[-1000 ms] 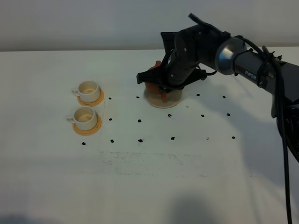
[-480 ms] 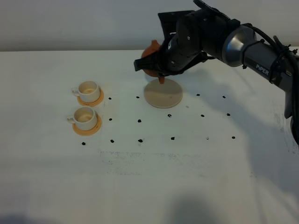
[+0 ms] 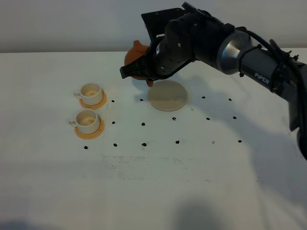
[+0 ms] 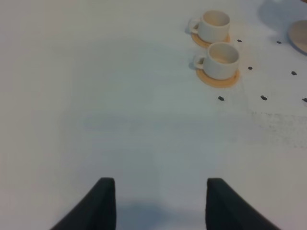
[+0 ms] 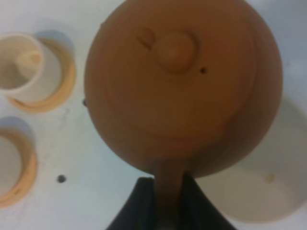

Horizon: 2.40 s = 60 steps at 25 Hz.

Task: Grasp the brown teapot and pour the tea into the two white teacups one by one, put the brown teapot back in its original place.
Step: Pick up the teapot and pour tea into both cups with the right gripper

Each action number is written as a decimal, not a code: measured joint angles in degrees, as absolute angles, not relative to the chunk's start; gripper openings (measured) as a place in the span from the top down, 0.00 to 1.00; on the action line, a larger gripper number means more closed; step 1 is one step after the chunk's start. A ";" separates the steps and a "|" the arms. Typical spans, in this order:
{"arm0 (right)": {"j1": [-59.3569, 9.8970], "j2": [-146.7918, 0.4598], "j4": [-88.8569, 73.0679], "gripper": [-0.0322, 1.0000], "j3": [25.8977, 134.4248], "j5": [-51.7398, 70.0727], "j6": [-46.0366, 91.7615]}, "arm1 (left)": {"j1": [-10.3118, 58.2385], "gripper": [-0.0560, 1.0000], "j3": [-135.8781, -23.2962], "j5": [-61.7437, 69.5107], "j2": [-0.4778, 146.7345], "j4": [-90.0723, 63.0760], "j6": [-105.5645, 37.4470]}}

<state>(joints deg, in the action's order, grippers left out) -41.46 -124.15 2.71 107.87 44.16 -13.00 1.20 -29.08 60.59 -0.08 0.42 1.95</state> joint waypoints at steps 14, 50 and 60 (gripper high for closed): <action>-43.36 -121.07 4.95 0.89 106.47 43.69 -12.67 | 1.20 0.52 -29.08 60.59 -0.08 0.42 1.96; -50.66 -111.80 6.38 0.89 85.36 30.40 -8.15 | 1.20 0.52 -29.08 60.59 -0.08 0.42 1.96; -52.49 -111.76 7.91 0.89 80.06 28.33 -4.76 | 1.20 0.52 -29.08 60.59 -0.08 0.42 1.96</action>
<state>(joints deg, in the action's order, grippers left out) -52.49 -111.76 7.91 80.06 28.33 -4.76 1.20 -29.08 60.59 -0.08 0.42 1.96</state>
